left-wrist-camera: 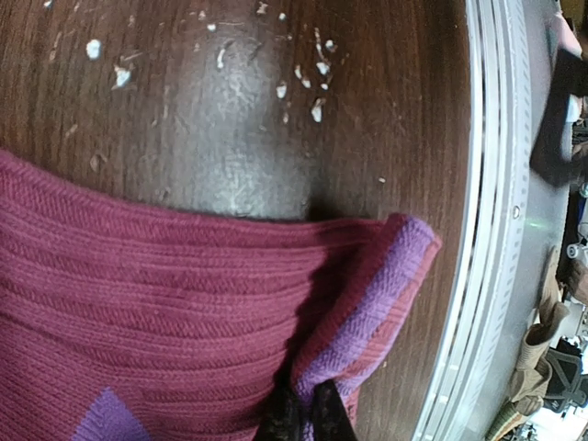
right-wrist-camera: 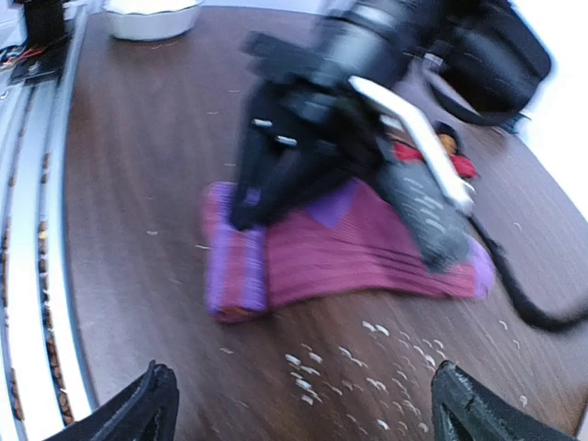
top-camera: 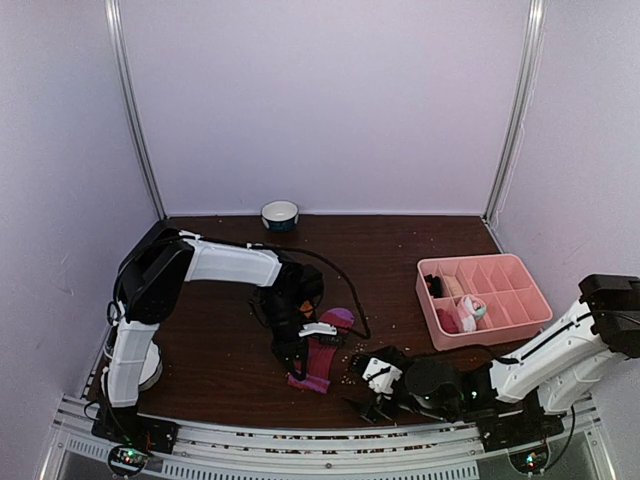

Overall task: Roll the socks
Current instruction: Roll the sock.

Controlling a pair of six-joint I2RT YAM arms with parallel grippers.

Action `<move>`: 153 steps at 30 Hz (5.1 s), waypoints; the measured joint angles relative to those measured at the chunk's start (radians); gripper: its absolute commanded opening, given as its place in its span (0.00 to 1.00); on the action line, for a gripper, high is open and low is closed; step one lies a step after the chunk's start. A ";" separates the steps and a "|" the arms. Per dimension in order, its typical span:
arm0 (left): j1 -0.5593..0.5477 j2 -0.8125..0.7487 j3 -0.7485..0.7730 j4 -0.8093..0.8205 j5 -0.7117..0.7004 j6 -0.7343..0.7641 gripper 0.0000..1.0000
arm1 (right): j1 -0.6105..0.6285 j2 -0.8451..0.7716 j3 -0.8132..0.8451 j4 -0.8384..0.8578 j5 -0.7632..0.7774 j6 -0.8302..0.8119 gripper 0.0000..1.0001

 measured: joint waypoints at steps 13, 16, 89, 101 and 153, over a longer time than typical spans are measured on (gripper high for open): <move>0.004 0.003 0.000 -0.002 0.006 0.000 0.02 | -0.019 0.337 0.258 -0.005 -0.188 -0.206 0.53; 0.009 0.004 0.000 -0.003 0.010 0.000 0.04 | -0.054 0.364 0.278 -0.002 -0.209 -0.221 0.44; 0.070 -0.078 -0.098 0.123 0.034 0.206 0.00 | -0.320 0.190 0.146 -0.118 -0.524 0.481 1.00; 0.081 -0.023 -0.086 -0.018 0.120 0.125 0.00 | -0.175 0.052 0.156 -0.336 0.018 0.394 0.99; 0.121 -0.327 -0.236 0.180 -0.035 0.103 0.98 | -0.232 0.497 0.464 -0.061 -0.516 -0.077 0.00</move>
